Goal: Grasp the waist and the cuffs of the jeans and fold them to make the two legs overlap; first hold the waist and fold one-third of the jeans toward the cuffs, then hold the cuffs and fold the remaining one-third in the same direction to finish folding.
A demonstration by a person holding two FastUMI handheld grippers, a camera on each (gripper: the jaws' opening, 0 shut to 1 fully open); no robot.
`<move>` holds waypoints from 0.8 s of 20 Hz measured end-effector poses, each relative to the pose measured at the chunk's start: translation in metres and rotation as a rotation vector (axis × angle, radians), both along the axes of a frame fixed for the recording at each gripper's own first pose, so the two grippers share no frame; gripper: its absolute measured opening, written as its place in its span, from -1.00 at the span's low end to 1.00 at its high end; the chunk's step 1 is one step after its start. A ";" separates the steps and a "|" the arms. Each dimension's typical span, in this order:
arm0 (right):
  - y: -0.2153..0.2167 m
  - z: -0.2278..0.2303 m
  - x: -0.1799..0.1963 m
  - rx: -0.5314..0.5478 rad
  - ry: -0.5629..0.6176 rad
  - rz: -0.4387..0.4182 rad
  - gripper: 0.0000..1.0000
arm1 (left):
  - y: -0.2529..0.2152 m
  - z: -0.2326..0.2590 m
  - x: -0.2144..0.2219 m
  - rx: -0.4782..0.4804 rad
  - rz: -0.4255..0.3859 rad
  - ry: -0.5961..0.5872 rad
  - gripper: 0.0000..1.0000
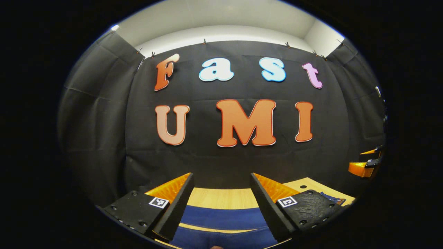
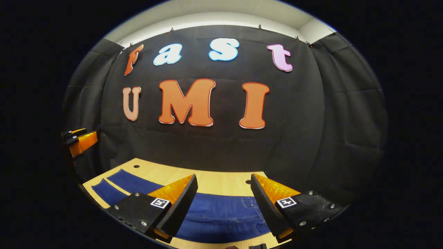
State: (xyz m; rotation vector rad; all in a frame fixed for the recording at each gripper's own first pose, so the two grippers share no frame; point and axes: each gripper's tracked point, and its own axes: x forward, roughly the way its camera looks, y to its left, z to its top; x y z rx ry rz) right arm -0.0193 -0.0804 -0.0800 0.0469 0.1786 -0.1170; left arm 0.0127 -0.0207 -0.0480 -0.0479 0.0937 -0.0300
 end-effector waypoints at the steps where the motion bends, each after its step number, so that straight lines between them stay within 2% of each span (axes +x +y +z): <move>1: -0.008 -0.006 0.000 -0.010 0.016 -0.016 0.93 | 0.007 -0.007 -0.001 -0.007 0.008 0.020 1.00; 6: -0.044 -0.047 0.004 -0.004 0.117 -0.067 0.93 | 0.060 -0.046 0.001 -0.022 0.114 0.112 0.96; 8: -0.047 -0.063 0.007 0.030 0.153 -0.071 0.94 | 0.088 -0.062 0.002 0.006 0.176 0.152 0.97; 11: -0.045 -0.083 0.009 0.052 0.223 -0.068 0.94 | 0.123 -0.084 0.000 0.006 0.216 0.219 0.96; 14: -0.050 -0.103 0.011 0.054 0.304 -0.120 0.94 | 0.170 -0.115 -0.004 -0.050 0.259 0.287 0.96; 16: -0.049 -0.115 0.009 0.094 0.360 -0.168 0.94 | 0.201 -0.141 -0.001 -0.114 0.271 0.353 0.96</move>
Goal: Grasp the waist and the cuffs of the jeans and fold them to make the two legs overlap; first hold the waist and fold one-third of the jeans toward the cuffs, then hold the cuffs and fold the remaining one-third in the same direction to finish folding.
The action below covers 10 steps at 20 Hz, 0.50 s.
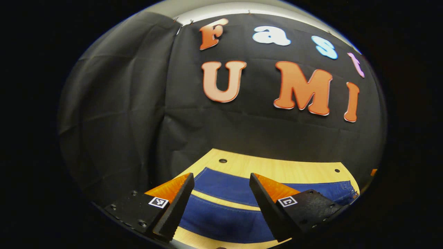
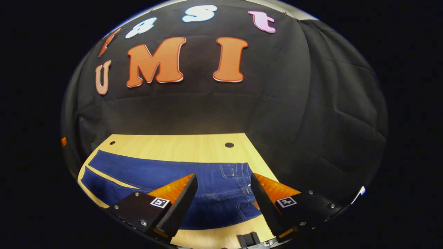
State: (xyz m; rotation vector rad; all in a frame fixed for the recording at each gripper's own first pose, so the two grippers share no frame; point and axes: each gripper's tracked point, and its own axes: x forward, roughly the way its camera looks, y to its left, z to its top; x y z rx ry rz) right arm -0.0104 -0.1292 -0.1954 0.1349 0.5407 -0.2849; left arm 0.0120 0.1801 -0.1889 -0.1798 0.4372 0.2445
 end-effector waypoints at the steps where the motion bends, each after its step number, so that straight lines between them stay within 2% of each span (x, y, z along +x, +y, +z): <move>1: 0.002 -0.006 0.002 0.033 0.017 -0.033 0.94 | 0.013 -0.016 0.001 -0.040 -0.002 0.021 0.97; 4: 0.030 -0.027 0.008 0.256 0.084 -0.144 0.94 | 0.054 -0.063 -0.001 -0.183 0.015 0.108 0.94; 5: 0.040 -0.033 0.007 0.289 0.105 -0.160 0.93 | 0.068 -0.078 -0.002 -0.223 0.027 0.133 0.94; 8: 0.047 -0.046 0.006 0.254 0.160 -0.198 0.93 | 0.099 -0.122 -0.007 -0.328 0.051 0.229 0.94; 10: 0.064 -0.047 0.013 0.308 0.172 -0.214 0.92 | 0.116 -0.152 -0.016 -0.402 0.080 0.298 0.94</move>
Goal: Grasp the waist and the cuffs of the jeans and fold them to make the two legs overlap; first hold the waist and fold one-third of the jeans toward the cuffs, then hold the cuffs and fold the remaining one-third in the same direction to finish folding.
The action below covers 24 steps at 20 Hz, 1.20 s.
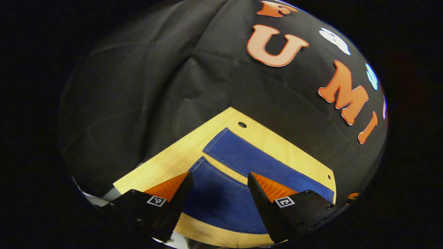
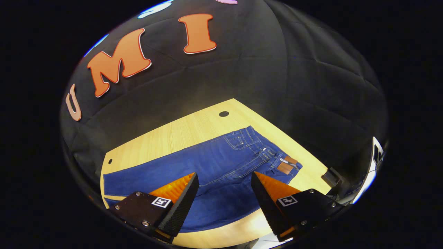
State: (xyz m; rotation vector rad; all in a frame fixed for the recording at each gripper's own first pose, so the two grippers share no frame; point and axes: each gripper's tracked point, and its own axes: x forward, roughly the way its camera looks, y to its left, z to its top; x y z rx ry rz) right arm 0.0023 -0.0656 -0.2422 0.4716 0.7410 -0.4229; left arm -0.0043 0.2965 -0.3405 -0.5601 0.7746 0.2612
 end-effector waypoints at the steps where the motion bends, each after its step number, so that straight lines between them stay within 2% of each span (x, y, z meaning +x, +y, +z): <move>1: 0.007 0.002 0.000 0.028 0.001 -0.011 0.92 | 0.006 -0.014 -0.006 -0.036 0.018 0.034 0.94; 6: 0.008 -0.010 0.000 0.123 0.032 -0.030 0.92 | 0.010 -0.067 -0.040 -0.276 0.147 0.205 0.94; 10: 0.002 -0.028 0.004 0.317 0.042 -0.101 0.93 | 0.006 -0.094 -0.058 -0.424 0.279 0.306 0.95; 12: -0.005 -0.037 0.003 0.379 0.051 -0.127 0.93 | 0.004 -0.100 -0.061 -0.488 0.343 0.317 0.94; 14: -0.018 -0.051 0.001 0.391 0.072 -0.140 0.93 | 0.002 -0.104 -0.066 -0.551 0.408 0.329 0.93; 16: -0.030 -0.058 -0.003 0.405 0.077 -0.160 0.93 | 0.005 -0.108 -0.070 -0.582 0.443 0.323 0.99; 17: -0.034 -0.061 -0.002 0.411 0.072 -0.179 0.93 | 0.004 -0.110 -0.071 -0.591 0.442 0.319 0.87; 18: -0.039 -0.062 -0.001 0.418 0.066 -0.191 0.94 | 0.006 -0.112 -0.072 -0.598 0.450 0.325 0.87; 20: -0.047 -0.068 0.000 0.431 0.065 -0.218 0.93 | 0.010 -0.114 -0.060 -0.606 0.497 0.280 0.67; 24: -0.049 -0.074 0.001 0.464 0.068 -0.232 0.93 | 0.006 -0.113 -0.038 -0.603 0.425 0.243 0.62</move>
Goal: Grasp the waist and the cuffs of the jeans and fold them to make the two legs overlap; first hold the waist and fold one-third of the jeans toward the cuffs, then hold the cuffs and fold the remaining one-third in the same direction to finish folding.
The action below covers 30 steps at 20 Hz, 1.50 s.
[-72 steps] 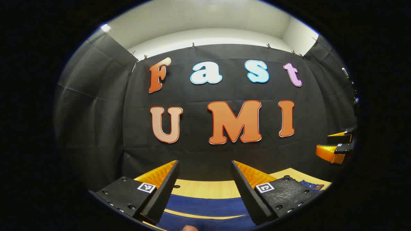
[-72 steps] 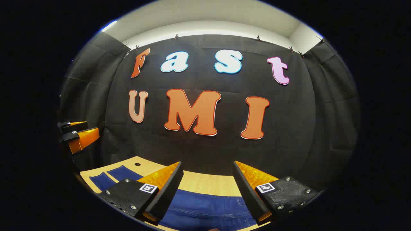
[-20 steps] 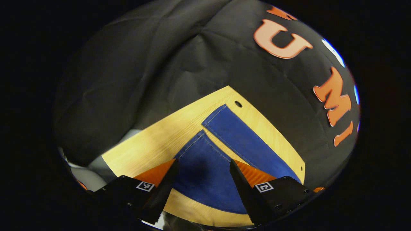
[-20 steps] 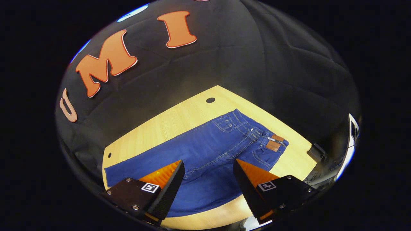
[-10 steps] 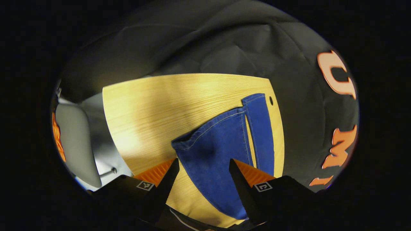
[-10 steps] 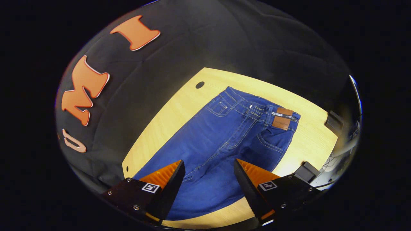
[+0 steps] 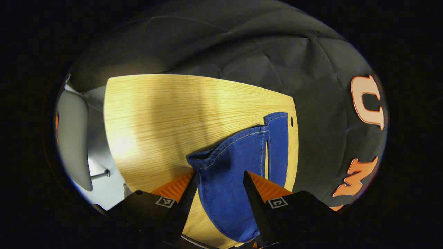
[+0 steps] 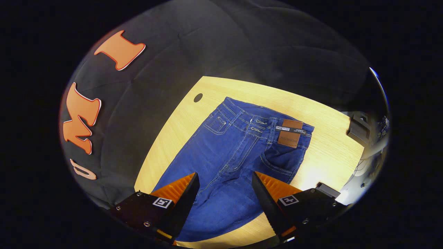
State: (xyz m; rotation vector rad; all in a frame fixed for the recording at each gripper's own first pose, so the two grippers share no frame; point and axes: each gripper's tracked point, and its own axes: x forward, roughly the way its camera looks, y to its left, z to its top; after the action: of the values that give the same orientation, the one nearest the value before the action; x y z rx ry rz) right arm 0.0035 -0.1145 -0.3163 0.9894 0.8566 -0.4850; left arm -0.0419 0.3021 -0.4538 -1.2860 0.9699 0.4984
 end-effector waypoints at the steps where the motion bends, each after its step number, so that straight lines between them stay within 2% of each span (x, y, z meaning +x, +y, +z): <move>1: 0.001 -0.001 -0.001 0.005 0.003 0.007 0.93 | -0.003 0.001 0.009 -0.008 -0.017 -0.034 0.62; 2: 0.000 -0.002 -0.002 0.008 0.005 0.006 0.93 | -0.005 -0.002 0.016 -0.017 -0.020 -0.047 0.63; 3: 0.000 -0.007 -0.002 0.015 0.010 0.008 0.92 | -0.009 -0.002 0.022 -0.022 -0.019 -0.072 0.53; 5: -0.005 -0.017 -0.008 0.013 0.026 -0.009 0.93 | -0.011 -0.012 0.029 -0.019 0.017 -0.044 0.42; 6: -0.007 -0.020 -0.012 0.014 0.031 -0.013 0.92 | -0.014 -0.015 0.033 -0.018 0.030 -0.052 0.22; 9: -0.018 -0.025 -0.024 0.024 0.040 -0.025 0.93 | -0.018 -0.020 0.032 -0.005 0.039 -0.060 -0.68; 10: -0.027 -0.026 -0.029 0.023 0.044 -0.044 0.92 | -0.011 -0.019 0.021 0.036 0.036 -0.026 -0.68; 11: -0.034 -0.028 -0.034 0.028 0.048 -0.060 0.93 | -0.008 -0.018 0.020 0.059 0.039 -0.031 -0.96; 14: -0.062 -0.042 -0.053 0.025 0.080 -0.138 0.92 | -0.008 -0.008 0.008 0.136 -0.014 -0.020 -0.96; 17: -0.080 -0.067 -0.072 0.037 0.142 -0.197 0.92 | -0.011 0.025 0.021 0.172 -0.042 -0.071 -0.97; 20: -0.087 -0.089 -0.072 0.071 0.184 -0.219 0.92 | -0.014 0.042 0.032 0.206 -0.085 -0.088 -0.97; 22: -0.096 -0.092 -0.062 0.069 0.169 -0.262 0.92 | -0.019 0.052 0.040 0.209 -0.087 -0.099 -0.97; 24: -0.089 -0.105 -0.054 0.112 0.187 -0.220 0.89 | -0.021 0.059 0.040 0.217 -0.091 -0.105 -0.97; 26: -0.096 -0.112 -0.055 0.099 0.201 -0.208 0.82 | -0.022 0.067 0.041 0.227 -0.087 -0.107 -0.97; 27: -0.098 -0.115 -0.060 0.087 0.219 -0.201 0.43 | -0.023 0.070 0.043 0.232 -0.083 -0.111 -0.97; 28: -0.102 -0.117 -0.063 0.086 0.217 -0.202 0.36 | -0.024 0.073 0.044 0.236 -0.083 -0.114 -0.97; 29: -0.098 -0.119 -0.060 0.110 0.200 -0.227 -0.05 | -0.026 0.075 0.044 0.237 -0.087 -0.117 -0.97; 30: -0.099 -0.118 -0.054 0.147 0.164 -0.290 -0.16 | -0.028 0.077 0.045 0.239 -0.093 -0.117 -0.97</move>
State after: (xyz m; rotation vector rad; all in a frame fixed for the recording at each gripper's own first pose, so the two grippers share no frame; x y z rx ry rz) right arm -0.0504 -0.2137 -0.4344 1.2299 0.9087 -0.7672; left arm 0.0032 0.2737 -0.3765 -1.0392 0.8408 0.4478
